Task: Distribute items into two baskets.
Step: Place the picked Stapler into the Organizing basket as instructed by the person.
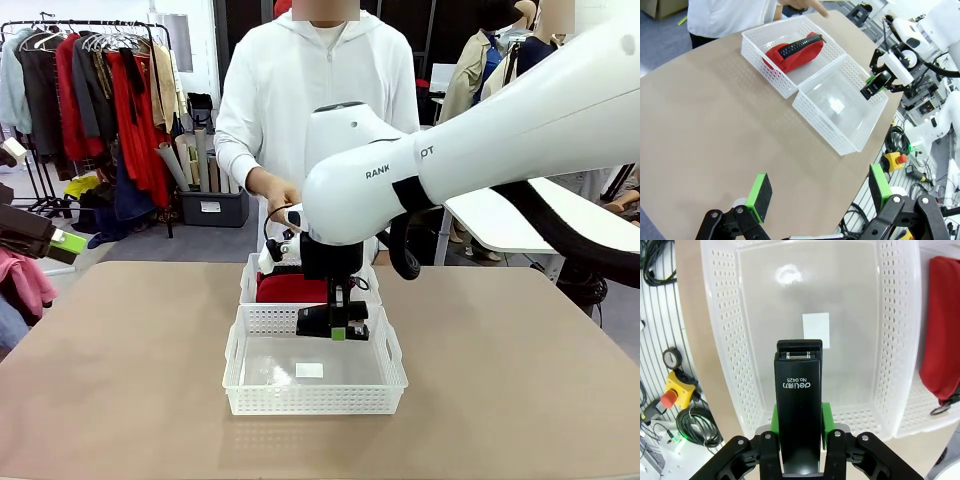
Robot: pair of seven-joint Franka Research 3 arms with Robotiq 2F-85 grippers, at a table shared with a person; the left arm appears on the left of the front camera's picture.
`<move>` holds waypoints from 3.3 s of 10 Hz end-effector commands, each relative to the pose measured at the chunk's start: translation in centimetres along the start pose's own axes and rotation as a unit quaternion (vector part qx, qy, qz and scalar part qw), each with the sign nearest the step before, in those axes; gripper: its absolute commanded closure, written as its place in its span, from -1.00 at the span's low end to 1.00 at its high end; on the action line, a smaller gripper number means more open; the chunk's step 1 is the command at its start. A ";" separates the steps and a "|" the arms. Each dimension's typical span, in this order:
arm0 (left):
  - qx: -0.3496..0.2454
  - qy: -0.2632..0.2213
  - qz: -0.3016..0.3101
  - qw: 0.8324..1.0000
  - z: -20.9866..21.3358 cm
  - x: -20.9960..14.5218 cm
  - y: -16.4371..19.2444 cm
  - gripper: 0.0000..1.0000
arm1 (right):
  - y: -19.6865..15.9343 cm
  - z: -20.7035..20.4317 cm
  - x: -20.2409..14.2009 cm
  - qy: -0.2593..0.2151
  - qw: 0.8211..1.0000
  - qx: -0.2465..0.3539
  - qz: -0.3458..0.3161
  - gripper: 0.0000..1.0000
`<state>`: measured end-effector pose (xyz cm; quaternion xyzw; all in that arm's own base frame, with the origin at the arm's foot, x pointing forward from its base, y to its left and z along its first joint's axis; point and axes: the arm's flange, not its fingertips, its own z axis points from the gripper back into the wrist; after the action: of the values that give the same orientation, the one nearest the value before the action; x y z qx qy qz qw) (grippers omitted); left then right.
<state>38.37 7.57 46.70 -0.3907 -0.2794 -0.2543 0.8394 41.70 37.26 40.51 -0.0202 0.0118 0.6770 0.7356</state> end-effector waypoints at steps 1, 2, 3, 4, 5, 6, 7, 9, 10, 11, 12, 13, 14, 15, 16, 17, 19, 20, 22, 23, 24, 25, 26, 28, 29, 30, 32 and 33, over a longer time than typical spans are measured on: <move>-0.005 -0.004 0.001 1.000 0.0 0.0 -0.1 -1.00 | -0.5 -1.7 0.5 -0.001 1.000 -0.007 0.009 1.00; -0.005 -0.004 0.001 1.000 0.0 0.0 -0.1 -1.00 | -0.8 -2.7 0.7 0.002 1.000 -0.003 0.019 1.00; -0.005 -0.004 0.001 1.000 0.0 0.0 -0.1 -1.00 | -1.0 -3.6 0.9 0.007 1.000 0.001 0.024 1.00; -0.005 -0.004 0.001 1.000 0.0 0.0 -0.1 -1.00 | -1.3 -4.5 1.1 0.014 1.000 0.002 0.024 1.00; -0.005 -0.004 0.001 1.000 0.0 0.0 -0.1 -1.00 | -1.5 -5.4 1.2 0.013 0.999 0.009 0.028 1.00; -0.005 -0.004 0.001 1.000 0.0 0.0 -0.1 -1.00 | -1.7 -6.1 1.2 0.011 0.999 0.013 0.027 1.00; -0.005 -0.004 0.001 1.000 0.0 0.0 -0.1 -1.00 | -1.8 -6.4 1.2 0.010 0.999 0.015 0.027 1.00; -0.005 -0.004 0.001 1.000 0.0 0.0 -0.1 -1.00 | -2.1 -7.4 1.1 0.009 1.000 0.021 0.020 1.00; -0.005 -0.004 0.001 1.000 0.0 0.0 -0.1 -1.00 | -2.2 -7.6 1.1 0.007 0.999 0.025 0.018 1.00; -0.005 -0.004 0.001 1.000 0.0 0.0 -0.1 -1.00 | -2.2 -7.6 1.1 0.006 0.999 0.026 0.018 1.00; -0.005 -0.004 0.001 1.000 0.0 0.0 -0.1 -1.00 | -2.3 -7.6 1.1 0.008 0.999 0.027 0.019 1.00; -0.005 -0.004 0.001 1.000 0.0 0.0 -0.1 -1.00 | -2.4 -7.7 1.2 0.008 0.999 0.029 0.020 1.00; -0.005 -0.004 0.001 1.000 0.0 0.0 -0.1 -1.00 | -2.4 -7.7 1.3 0.007 0.999 0.029 0.021 1.00; -0.005 -0.004 0.001 1.000 0.0 0.0 -0.1 -1.00 | -2.5 -7.8 1.3 0.005 0.999 0.030 0.021 1.00; -0.005 -0.004 0.001 1.000 0.0 0.0 -0.1 -1.00 | -2.5 -7.9 1.3 0.003 0.999 0.032 0.022 1.00; -0.005 -0.004 0.001 1.000 0.0 0.0 -0.1 -1.00 | -2.6 -7.9 1.4 0.001 0.999 0.034 0.022 1.00; -0.005 -0.004 0.001 1.000 0.0 0.0 -0.1 -1.00 | -2.6 -8.0 1.5 0.002 0.999 0.038 0.024 0.86; -0.005 -0.004 0.001 1.000 0.0 0.0 -0.1 -1.00 | -2.6 -8.1 1.6 0.002 0.999 0.041 0.025 0.58; -0.005 -0.004 0.001 1.000 0.0 0.0 -0.1 -1.00 | -2.7 -8.2 1.6 0.001 0.999 0.044 0.025 -0.11; -0.005 -0.004 0.001 1.000 0.0 0.0 -0.1 -1.00 | -2.7 -8.3 1.6 0.001 0.999 0.047 0.024 -0.47; -0.005 -0.004 0.001 1.000 0.0 0.0 -0.1 -1.00 | -2.6 -8.4 1.6 -0.001 0.999 0.049 0.024 -0.83; -0.005 -0.004 0.001 1.000 0.0 0.0 -0.1 -1.00 | -2.6 -8.3 1.6 -0.001 0.999 0.049 0.023 -1.00; -0.005 -0.004 0.001 1.000 0.0 0.0 -0.1 -1.00 | -2.6 -8.2 1.5 -0.002 0.999 0.048 0.022 -1.00; -0.005 -0.004 0.001 1.000 0.0 0.0 -0.1 -1.00 | -2.2 -7.6 1.5 0.002 0.999 0.043 0.022 -1.00; -0.005 -0.004 0.001 1.000 0.0 0.0 -0.1 -1.00 | -1.9 -7.1 1.4 0.001 0.999 0.039 0.020 -1.00; -0.005 -0.004 0.001 1.000 0.0 0.0 -0.1 -1.00 | -1.7 -6.6 1.2 -0.001 0.999 0.033 0.017 -1.00; -0.005 -0.004 0.001 1.000 0.0 0.0 -0.1 -1.00 | -1.5 -5.6 0.8 -0.007 1.000 0.023 0.007 -1.00; -0.005 -0.004 0.001 1.000 0.0 0.0 -0.1 -1.00 | -1.4 -4.8 0.5 -0.015 1.000 0.013 0.005 -1.00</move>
<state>38.37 7.56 46.69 -0.3908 -0.2794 -0.2543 0.8394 44.03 38.38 35.04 -0.0051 0.0209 0.6841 0.7291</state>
